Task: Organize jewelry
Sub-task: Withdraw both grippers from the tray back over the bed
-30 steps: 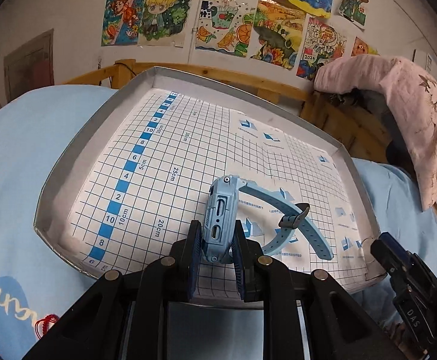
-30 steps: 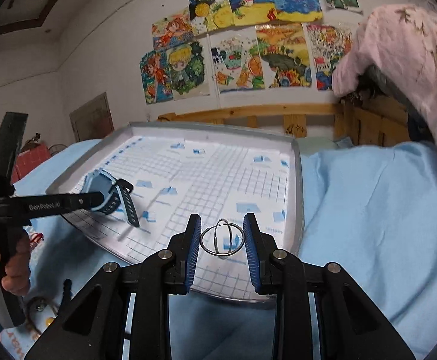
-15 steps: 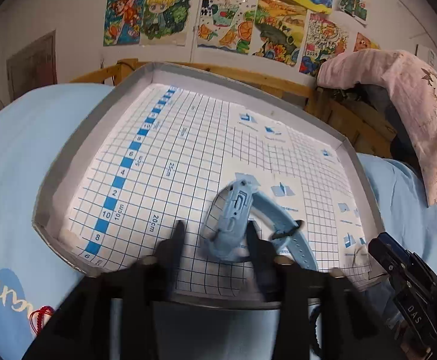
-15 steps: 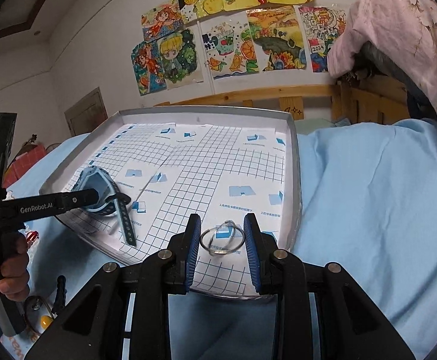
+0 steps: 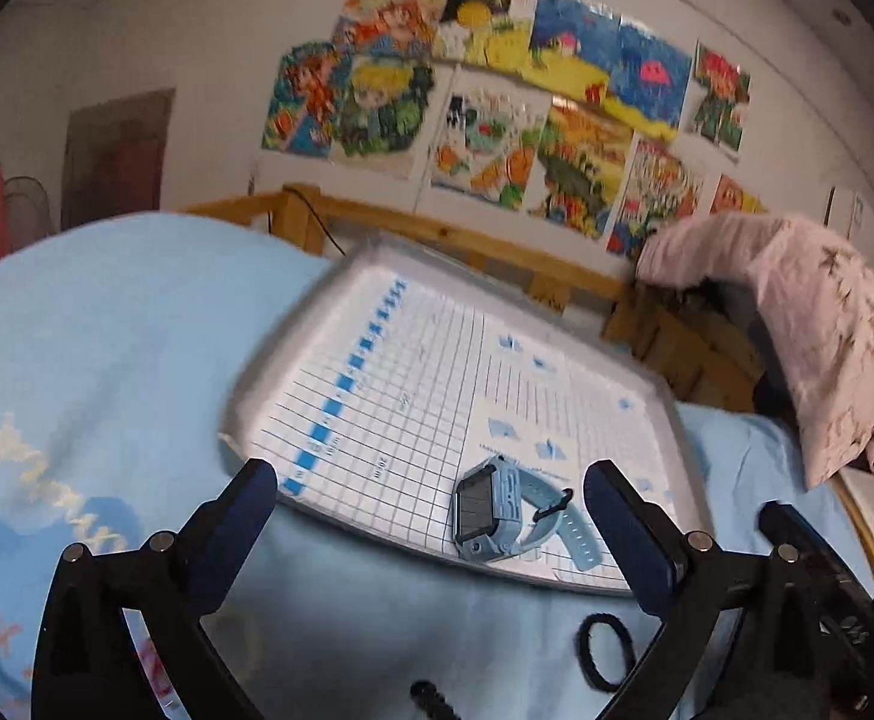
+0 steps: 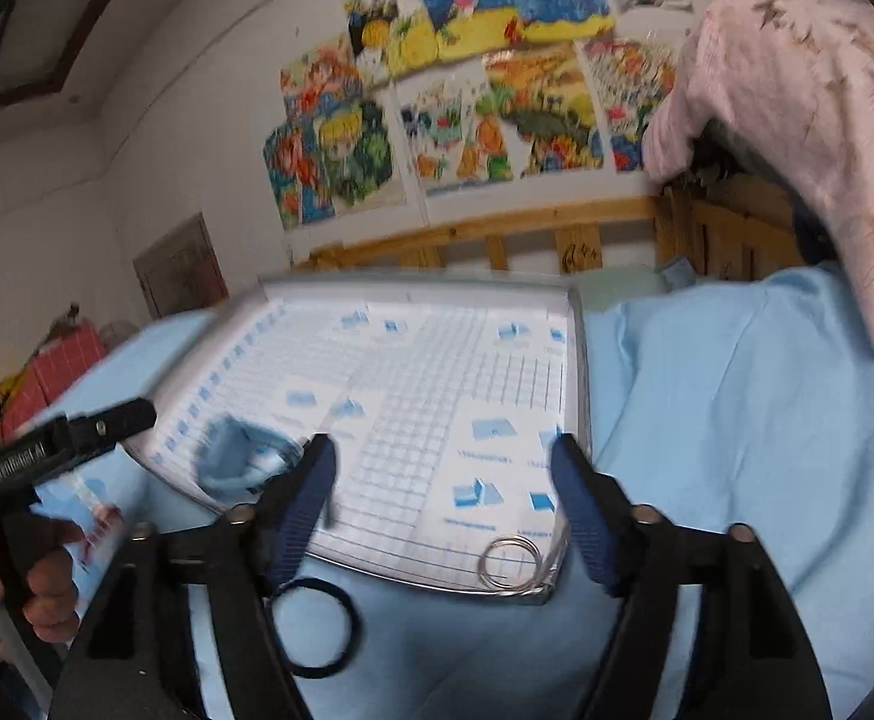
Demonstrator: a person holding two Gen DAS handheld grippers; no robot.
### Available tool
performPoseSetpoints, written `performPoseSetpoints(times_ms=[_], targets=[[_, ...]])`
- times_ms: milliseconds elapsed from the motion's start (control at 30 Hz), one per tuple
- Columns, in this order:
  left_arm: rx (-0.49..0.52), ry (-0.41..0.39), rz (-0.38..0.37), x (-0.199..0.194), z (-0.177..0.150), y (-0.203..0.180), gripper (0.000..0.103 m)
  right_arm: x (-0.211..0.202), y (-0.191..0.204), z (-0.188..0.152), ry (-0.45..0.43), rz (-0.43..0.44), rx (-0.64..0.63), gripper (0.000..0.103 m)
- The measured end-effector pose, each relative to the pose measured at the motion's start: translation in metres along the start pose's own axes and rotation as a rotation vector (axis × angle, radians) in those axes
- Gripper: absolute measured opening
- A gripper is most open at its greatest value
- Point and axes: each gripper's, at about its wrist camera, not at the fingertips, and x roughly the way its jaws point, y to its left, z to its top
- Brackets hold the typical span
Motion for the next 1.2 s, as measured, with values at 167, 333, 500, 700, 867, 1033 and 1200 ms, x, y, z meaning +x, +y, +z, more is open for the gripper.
performPoseSetpoints(times_ms=[167,333,500,700,867,1033,1200], targets=[[-0.041,-0.045,-0.007,-0.053,0.001,0.008,0.103,-0.064,0.022,0.001,-0.119,0.005,-0.003,0.1],[-0.008,-0.107,-0.014,-0.109,-0.013,0.008,0.103,-0.123,0.044,-0.01,-0.198,-0.028,-0.052,0.101],[0.042,-0.141,-0.024,-0.155,-0.037,0.007,0.103,-0.177,0.062,-0.022,-0.242,-0.038,-0.065,0.101],[0.04,-0.125,-0.036,-0.193,-0.065,0.023,0.103,-0.224,0.081,-0.049,-0.264,-0.066,-0.1,0.101],[0.038,-0.102,-0.024,-0.216,-0.09,0.039,0.103,-0.256,0.086,-0.082,-0.258,-0.093,-0.088,0.101],[0.049,-0.065,-0.014,-0.234,-0.116,0.056,0.103,-0.274,0.094,-0.105,-0.22,-0.108,-0.092,0.101],[0.028,-0.033,-0.007,-0.243,-0.134,0.074,0.103,-0.281,0.101,-0.118,-0.176,-0.11,-0.08,0.101]])
